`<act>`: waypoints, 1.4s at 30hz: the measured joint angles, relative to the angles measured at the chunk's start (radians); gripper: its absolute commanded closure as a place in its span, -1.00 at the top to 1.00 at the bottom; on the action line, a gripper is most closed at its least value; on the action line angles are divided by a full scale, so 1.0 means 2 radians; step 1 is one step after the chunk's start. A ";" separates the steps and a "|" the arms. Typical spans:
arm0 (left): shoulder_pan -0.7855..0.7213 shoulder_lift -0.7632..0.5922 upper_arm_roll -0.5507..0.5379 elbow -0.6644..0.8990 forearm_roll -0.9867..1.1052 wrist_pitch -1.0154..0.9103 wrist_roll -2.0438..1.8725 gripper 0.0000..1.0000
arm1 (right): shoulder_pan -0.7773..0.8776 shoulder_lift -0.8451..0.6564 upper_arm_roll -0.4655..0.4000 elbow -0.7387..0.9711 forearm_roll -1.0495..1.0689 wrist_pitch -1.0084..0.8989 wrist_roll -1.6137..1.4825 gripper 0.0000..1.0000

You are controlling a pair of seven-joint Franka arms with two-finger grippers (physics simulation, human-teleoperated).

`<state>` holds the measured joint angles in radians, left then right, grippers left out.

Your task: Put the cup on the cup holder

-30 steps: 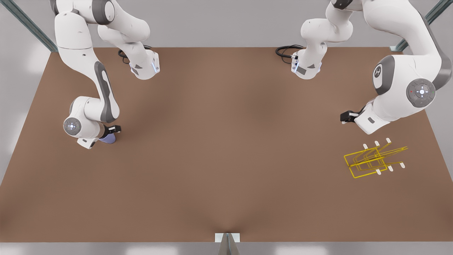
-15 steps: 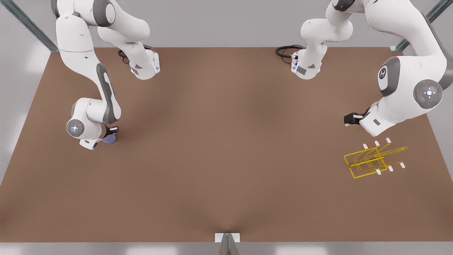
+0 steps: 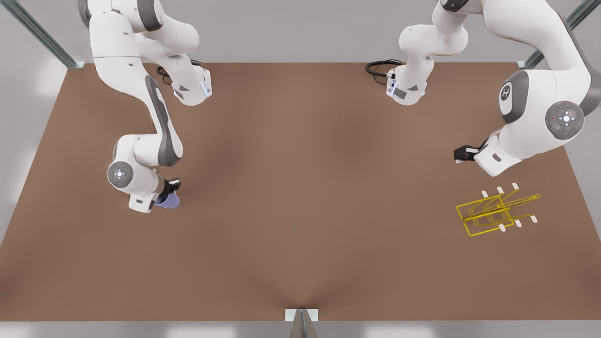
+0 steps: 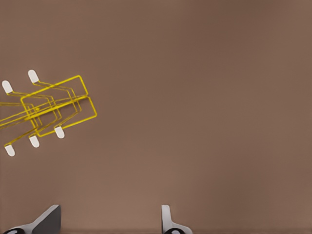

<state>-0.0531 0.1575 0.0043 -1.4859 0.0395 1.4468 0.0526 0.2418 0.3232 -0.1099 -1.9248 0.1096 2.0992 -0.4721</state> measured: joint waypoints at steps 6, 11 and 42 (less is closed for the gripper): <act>0.000 0.000 0.000 -0.014 0.000 0.000 0.000 1.00 | 0.187 0.108 0.004 0.184 0.243 -0.002 0.033 -0.57; 0.000 0.001 0.000 -0.016 0.000 -0.001 0.000 1.00 | 0.264 0.293 0.005 0.410 0.469 0.060 0.075 -0.57; -0.018 0.018 0.000 -0.009 0.001 -0.011 -0.005 1.00 | 0.270 0.414 0.003 0.434 0.771 0.127 0.036 1.00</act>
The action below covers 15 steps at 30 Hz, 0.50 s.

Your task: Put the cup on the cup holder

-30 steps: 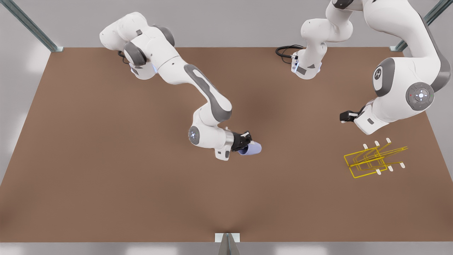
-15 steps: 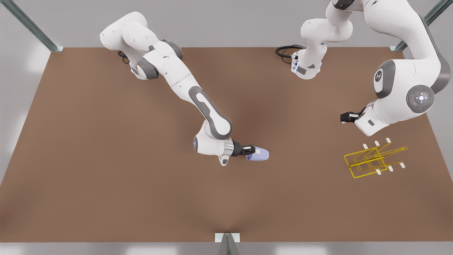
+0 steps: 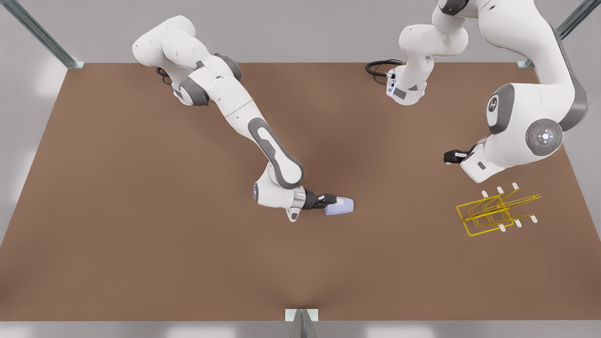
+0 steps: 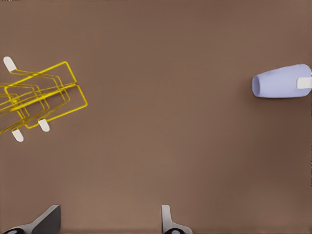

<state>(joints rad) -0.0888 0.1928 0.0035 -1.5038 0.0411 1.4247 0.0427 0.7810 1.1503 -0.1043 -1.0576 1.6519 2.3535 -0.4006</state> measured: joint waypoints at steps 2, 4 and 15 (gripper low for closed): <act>-0.007 0.000 -0.001 0.000 0.000 -0.001 -0.004 1.00 | -0.003 -0.012 -0.001 -0.024 -0.011 -0.012 -0.002 1.00; -0.010 0.000 -0.001 0.002 0.000 -0.001 -0.008 1.00 | -0.006 -0.019 -0.001 -0.034 -0.018 -0.022 -0.004 1.00; -0.081 0.059 -0.046 0.006 0.000 0.047 -0.107 1.00 | -0.216 -0.068 -0.004 -0.022 -0.293 -0.250 -0.011 1.00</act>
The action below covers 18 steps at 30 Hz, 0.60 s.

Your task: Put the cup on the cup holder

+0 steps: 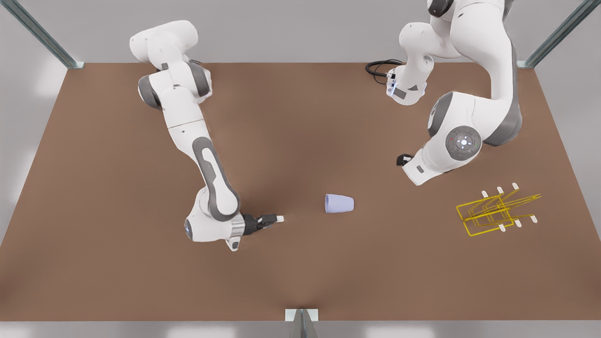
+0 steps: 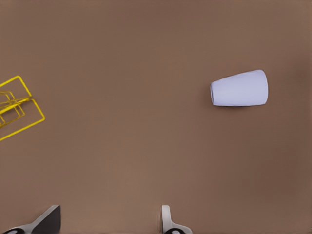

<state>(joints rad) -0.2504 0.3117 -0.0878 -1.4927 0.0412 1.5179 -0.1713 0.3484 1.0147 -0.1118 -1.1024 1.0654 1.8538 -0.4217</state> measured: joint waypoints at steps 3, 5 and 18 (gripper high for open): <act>-0.023 0.102 -0.035 0.063 0.003 0.041 -0.099 1.00 | -0.063 -0.107 -0.006 0.038 -0.209 -0.122 0.006 1.00; -0.035 0.131 -0.040 0.063 0.006 0.083 -0.177 1.00 | -0.045 -0.207 -0.005 0.002 -0.323 -0.179 0.024 1.00; -0.030 0.135 -0.042 -0.075 0.007 0.344 -0.640 1.00 | -0.036 -0.356 0.026 -0.067 -0.542 -0.295 0.122 1.00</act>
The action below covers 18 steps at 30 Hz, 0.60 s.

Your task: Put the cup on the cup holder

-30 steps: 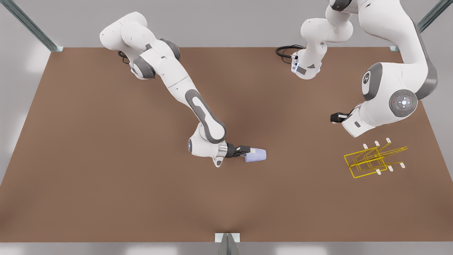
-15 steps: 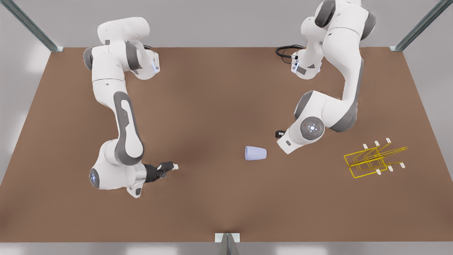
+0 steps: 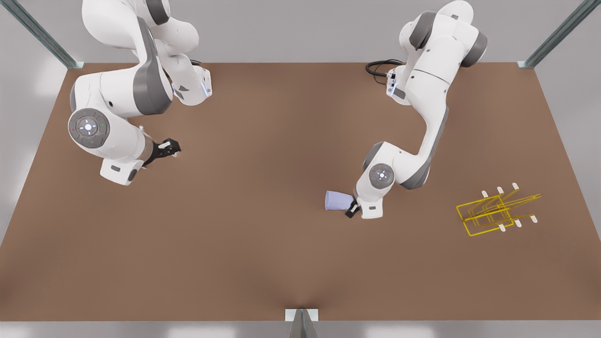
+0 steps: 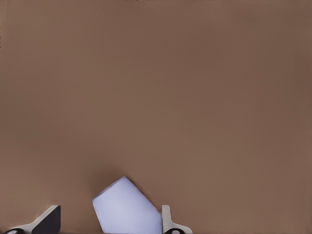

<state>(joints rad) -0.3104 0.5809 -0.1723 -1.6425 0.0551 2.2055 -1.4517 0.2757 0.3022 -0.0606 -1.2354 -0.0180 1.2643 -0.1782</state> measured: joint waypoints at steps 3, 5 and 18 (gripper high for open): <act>0.007 0.001 -0.001 -0.026 0.000 0.036 -0.063 1.00 | -0.008 0.000 -0.001 0.002 -0.007 -0.007 0.016 1.00; 0.006 0.000 -0.001 -0.047 0.001 0.051 -0.089 1.00 | -0.023 -0.002 0.009 -0.001 -0.008 -0.010 0.028 1.00; 0.009 -0.036 0.002 -0.125 0.001 0.068 -0.158 1.00 | -0.032 -0.013 0.024 -0.023 -0.010 -0.014 0.079 1.00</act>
<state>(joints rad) -0.2920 0.5093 -0.1688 -1.8931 0.0566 2.3420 -1.7669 0.2110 0.2764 -0.0122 -1.2809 -0.0380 1.2369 -0.0212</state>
